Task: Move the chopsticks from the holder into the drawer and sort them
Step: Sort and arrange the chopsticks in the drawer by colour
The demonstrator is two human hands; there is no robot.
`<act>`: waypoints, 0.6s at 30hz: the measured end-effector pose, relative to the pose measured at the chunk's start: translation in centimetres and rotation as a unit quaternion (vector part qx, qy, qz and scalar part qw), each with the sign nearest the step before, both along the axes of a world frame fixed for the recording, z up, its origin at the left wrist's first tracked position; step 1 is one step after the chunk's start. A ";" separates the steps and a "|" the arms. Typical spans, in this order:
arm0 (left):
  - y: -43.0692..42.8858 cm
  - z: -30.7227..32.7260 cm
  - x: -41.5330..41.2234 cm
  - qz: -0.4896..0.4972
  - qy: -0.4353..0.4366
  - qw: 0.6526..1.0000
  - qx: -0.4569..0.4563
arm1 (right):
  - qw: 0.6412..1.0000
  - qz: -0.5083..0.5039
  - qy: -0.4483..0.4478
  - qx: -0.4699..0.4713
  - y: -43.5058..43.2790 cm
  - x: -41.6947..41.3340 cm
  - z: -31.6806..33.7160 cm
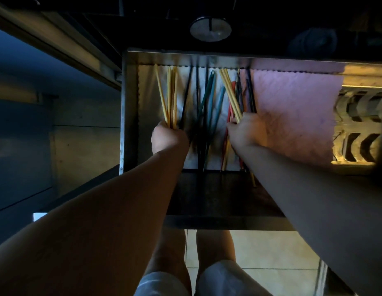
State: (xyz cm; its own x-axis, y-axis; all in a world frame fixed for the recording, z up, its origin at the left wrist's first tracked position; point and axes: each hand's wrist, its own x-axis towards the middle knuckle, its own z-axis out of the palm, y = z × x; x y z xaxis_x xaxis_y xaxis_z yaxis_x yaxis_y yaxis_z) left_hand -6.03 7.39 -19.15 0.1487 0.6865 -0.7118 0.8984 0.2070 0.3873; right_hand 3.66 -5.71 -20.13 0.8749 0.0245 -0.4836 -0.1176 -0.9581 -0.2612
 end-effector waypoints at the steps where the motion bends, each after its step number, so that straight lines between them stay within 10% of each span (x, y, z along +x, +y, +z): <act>1: 0.1 0.0 0.0 0.001 0.002 1.000 -0.001 | 1.000 0.003 -0.001 -0.007 0.1 0.0 0.0; 18: 0.0 -1.1 -0.2 0.017 -0.016 0.998 -0.051 | 0.999 0.024 -0.004 -0.033 -0.4 0.2 0.4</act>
